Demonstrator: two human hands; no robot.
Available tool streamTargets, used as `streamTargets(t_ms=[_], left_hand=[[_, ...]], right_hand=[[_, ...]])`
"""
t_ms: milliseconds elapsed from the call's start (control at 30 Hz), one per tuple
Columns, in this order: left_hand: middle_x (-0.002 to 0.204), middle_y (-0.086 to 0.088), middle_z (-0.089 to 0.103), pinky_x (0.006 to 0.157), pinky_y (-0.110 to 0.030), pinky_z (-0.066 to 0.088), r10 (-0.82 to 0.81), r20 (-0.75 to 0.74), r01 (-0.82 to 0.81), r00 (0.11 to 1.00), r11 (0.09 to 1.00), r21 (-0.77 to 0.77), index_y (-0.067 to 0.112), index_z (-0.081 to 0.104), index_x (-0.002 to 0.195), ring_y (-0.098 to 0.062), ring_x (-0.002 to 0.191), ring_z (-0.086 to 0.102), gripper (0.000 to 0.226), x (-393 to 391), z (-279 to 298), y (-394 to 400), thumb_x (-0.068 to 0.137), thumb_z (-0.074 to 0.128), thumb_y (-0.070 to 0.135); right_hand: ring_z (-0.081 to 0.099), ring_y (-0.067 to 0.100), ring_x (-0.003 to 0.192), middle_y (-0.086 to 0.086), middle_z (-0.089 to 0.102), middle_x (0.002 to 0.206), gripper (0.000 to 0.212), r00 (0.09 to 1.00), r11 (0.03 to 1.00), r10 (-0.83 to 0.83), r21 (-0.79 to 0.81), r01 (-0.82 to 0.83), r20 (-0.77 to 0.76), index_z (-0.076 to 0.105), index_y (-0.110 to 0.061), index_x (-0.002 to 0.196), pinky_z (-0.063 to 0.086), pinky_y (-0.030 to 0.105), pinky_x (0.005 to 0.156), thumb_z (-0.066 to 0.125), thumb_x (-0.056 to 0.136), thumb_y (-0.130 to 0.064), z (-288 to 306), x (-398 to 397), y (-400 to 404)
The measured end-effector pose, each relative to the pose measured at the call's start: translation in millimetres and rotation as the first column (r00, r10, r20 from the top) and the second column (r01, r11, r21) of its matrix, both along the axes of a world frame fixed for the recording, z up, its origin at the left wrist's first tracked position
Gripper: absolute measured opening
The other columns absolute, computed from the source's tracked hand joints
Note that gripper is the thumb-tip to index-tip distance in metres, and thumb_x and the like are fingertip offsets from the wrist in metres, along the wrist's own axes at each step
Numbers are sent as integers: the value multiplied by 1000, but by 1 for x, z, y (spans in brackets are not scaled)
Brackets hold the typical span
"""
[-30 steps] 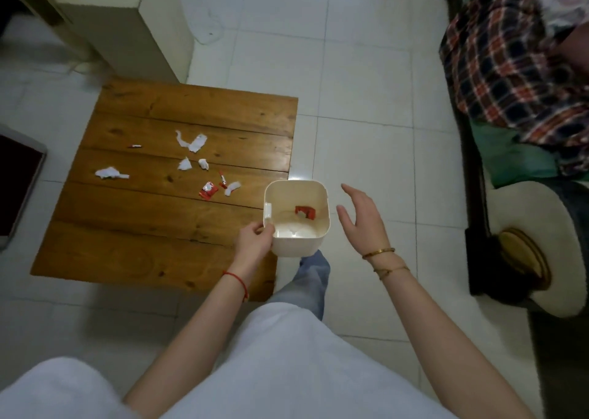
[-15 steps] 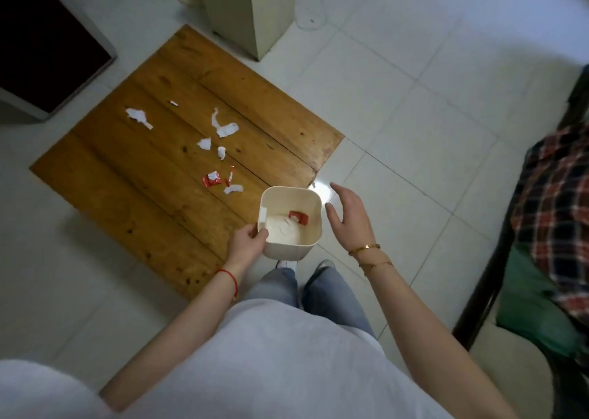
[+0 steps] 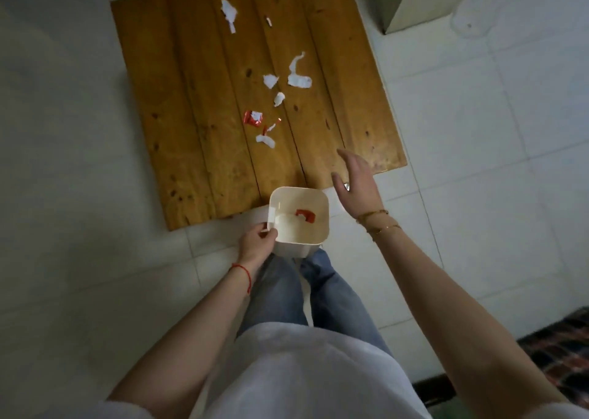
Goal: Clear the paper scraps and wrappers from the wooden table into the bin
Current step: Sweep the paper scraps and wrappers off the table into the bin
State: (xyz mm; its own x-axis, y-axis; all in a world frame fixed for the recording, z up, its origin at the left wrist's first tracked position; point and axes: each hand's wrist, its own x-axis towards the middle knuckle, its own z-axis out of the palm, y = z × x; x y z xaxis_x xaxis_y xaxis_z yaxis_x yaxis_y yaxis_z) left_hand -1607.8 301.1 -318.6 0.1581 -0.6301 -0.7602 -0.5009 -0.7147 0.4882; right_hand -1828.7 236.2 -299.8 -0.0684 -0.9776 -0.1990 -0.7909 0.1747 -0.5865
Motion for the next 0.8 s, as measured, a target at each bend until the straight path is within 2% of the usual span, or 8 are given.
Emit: streamTargets(t_ms=[167, 300, 433, 600, 700, 800], left_hand=[[106, -8, 67, 74, -26, 45, 114, -2, -114, 993, 992, 50, 10, 64, 117, -22, 93, 61, 31, -7, -34, 18, 91, 52, 22], [96, -1, 65, 66, -19, 43, 153, 25, -154, 988, 987, 47, 13, 66, 111, -18, 88, 59, 26, -10, -64, 25, 90, 52, 21], [91, -1, 66, 73, -24, 41, 184, 50, -187, 982, 980, 71, 16, 68, 102, -18, 84, 58, 23, -10, -97, 29, 88, 52, 21], [89, 2, 66, 74, -22, 40, 270, 18, -271, 963, 957, 109, 18, 69, 107, -18, 87, 62, 27, -8, -129, 29, 86, 54, 23], [84, 4, 66, 73, -22, 42, 330, -11, -327, 944, 940, 96, 22, 68, 101, -17, 84, 63, 22, -6, -144, 26, 85, 54, 21], [88, 5, 66, 75, -23, 44, 330, -16, -328, 944, 942, 71, 20, 68, 106, -16, 85, 62, 25, -3, -156, 23, 86, 53, 21]], right_hand=[[43, 25, 127, 10, 47, 140, 49, 979, 979, 202, -12, -202, -23, 38, -13, 140, 37, 37, 107, 48, 95, -29, -33, 1, -41], [38, 27, 133, 9, 43, 144, 49, 944, 945, 326, -6, -326, -48, 38, -13, 141, 34, 40, 110, 45, 95, -31, -63, 14, -78], [28, 28, 139, 8, 33, 151, 53, 884, 888, 460, 63, -456, -82, 32, -15, 144, 30, 44, 112, 43, 96, -33, -95, 34, -111], [16, 29, 144, 8, 21, 157, 57, 806, 809, 586, 118, -576, -82, 26, -16, 147, 23, 44, 116, 44, 96, -30, -125, 58, -141], [10, 29, 146, 9, 19, 157, 58, 772, 778, 627, 111, -618, -104, 24, -17, 148, 17, 43, 115, 45, 95, -29, -142, 70, -151], [7, 29, 146, 9, 16, 158, 61, 728, 738, 675, 150, -658, -120, 22, -16, 149, 13, 46, 118, 46, 95, -30, -157, 80, -155]])
